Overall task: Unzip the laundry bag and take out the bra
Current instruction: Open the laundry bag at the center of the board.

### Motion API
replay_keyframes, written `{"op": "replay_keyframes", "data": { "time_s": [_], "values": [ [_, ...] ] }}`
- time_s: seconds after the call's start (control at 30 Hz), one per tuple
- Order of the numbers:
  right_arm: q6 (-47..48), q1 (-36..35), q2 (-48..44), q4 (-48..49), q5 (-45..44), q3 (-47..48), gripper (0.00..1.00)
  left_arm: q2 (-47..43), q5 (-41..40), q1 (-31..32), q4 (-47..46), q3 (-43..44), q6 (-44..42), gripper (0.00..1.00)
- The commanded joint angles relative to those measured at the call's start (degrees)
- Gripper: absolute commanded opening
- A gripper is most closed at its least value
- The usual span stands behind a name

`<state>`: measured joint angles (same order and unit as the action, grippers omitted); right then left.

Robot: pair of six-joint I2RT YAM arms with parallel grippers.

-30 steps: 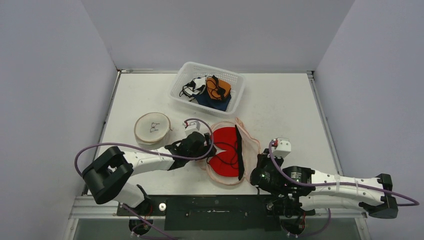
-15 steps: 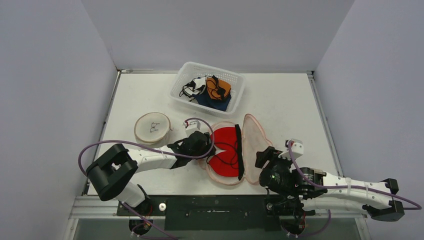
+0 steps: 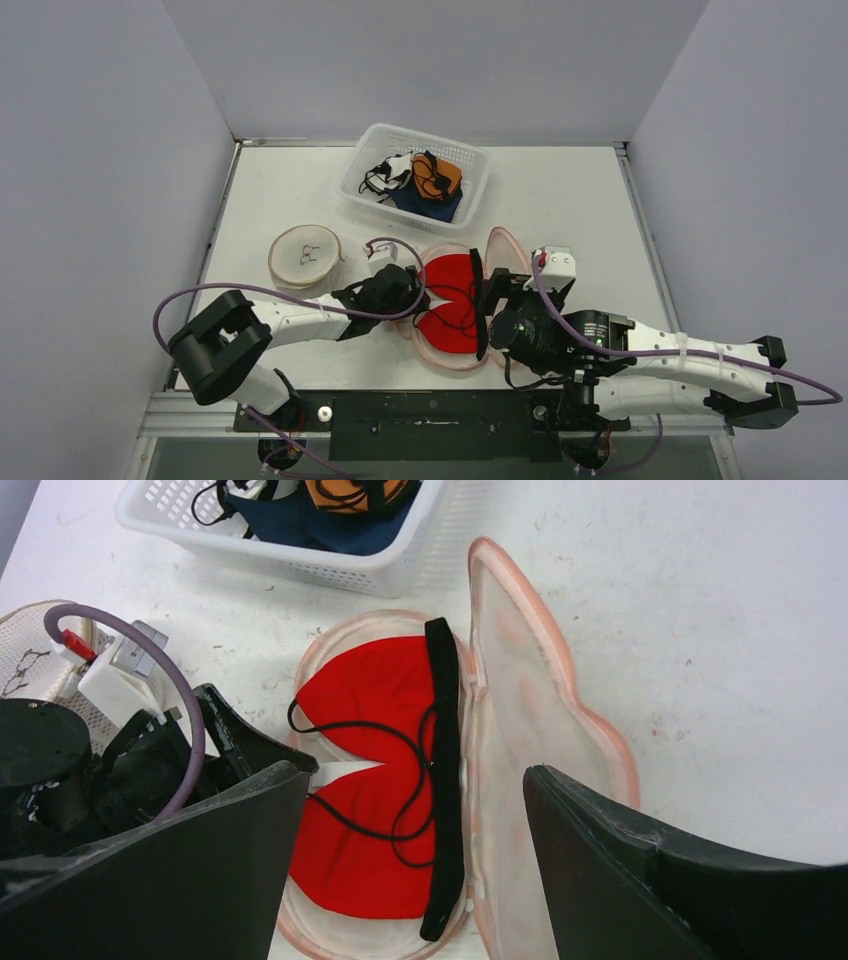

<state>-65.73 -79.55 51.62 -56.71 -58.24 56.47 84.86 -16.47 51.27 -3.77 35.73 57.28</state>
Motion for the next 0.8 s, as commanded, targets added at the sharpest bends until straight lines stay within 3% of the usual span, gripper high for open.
{"op": "replay_keyframes", "data": {
  "time_s": [0.0,0.1,0.23,0.43,0.77],
  "values": [
    [4.4,-0.1,0.0,-0.6,-6.0,3.9,0.81,-2.5,-0.4,-0.5,-0.7,-0.9,0.5,0.70],
    [18.0,0.0,-2.9,16.3,-0.2,-0.7,0.79,-3.5,-0.5,-0.5,-0.9,-1.5,0.7,0.70],
    [21.2,3.2,-0.5,25.4,5.3,-6.4,0.74,-4.9,-0.1,-0.4,-1.5,-2.8,1.2,0.70],
    [23.8,27.0,0.7,44.9,33.3,-22.9,0.68,-8.7,1.4,-0.4,-3.3,-6.0,2.1,0.71],
    [23.1,45.5,-1.4,56.2,52.5,-36.9,0.69,-12.5,0.6,-0.5,-1.3,-7.1,1.9,0.71]
  ]
}}
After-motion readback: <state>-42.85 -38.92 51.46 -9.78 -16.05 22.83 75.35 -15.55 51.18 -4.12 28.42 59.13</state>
